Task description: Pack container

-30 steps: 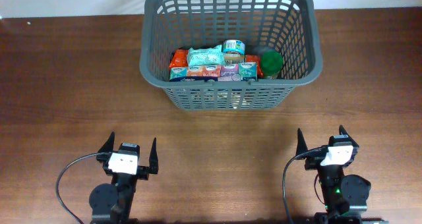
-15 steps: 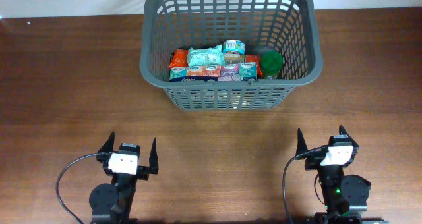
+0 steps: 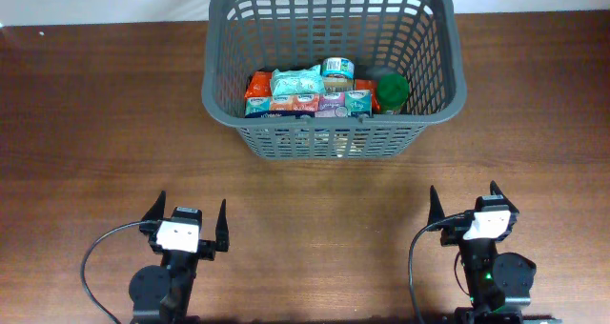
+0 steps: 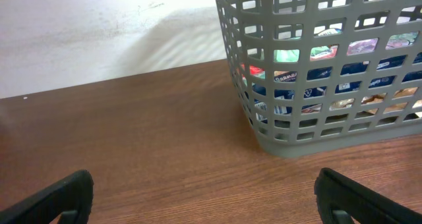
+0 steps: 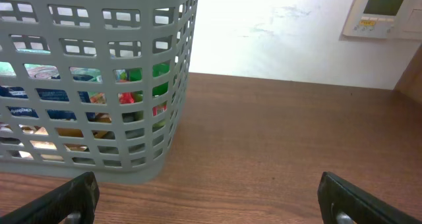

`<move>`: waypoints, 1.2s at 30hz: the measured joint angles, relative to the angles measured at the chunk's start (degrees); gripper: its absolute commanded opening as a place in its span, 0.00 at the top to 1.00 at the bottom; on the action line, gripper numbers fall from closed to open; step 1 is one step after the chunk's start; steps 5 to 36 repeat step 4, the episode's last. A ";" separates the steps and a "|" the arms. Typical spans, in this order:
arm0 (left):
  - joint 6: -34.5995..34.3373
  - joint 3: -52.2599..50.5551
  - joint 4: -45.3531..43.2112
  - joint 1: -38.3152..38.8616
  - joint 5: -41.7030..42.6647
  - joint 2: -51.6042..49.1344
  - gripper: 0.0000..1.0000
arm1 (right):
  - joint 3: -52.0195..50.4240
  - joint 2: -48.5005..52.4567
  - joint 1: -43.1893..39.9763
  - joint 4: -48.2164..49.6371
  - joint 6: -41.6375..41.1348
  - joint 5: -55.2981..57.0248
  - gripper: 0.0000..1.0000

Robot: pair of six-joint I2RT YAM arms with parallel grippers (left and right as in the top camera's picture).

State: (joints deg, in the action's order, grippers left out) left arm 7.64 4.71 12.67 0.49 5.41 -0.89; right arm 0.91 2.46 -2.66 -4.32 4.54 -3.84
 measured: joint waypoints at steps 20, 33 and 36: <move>0.00 0.00 0.00 0.00 0.00 0.00 0.01 | 0.00 0.00 0.00 0.00 -0.02 0.00 0.01; 0.00 0.00 0.00 0.00 0.00 0.00 0.01 | 0.00 0.00 0.00 0.00 -0.02 0.00 0.01; 0.00 0.00 0.00 0.00 0.00 0.00 0.01 | 0.00 0.00 0.00 0.00 -0.02 0.00 0.01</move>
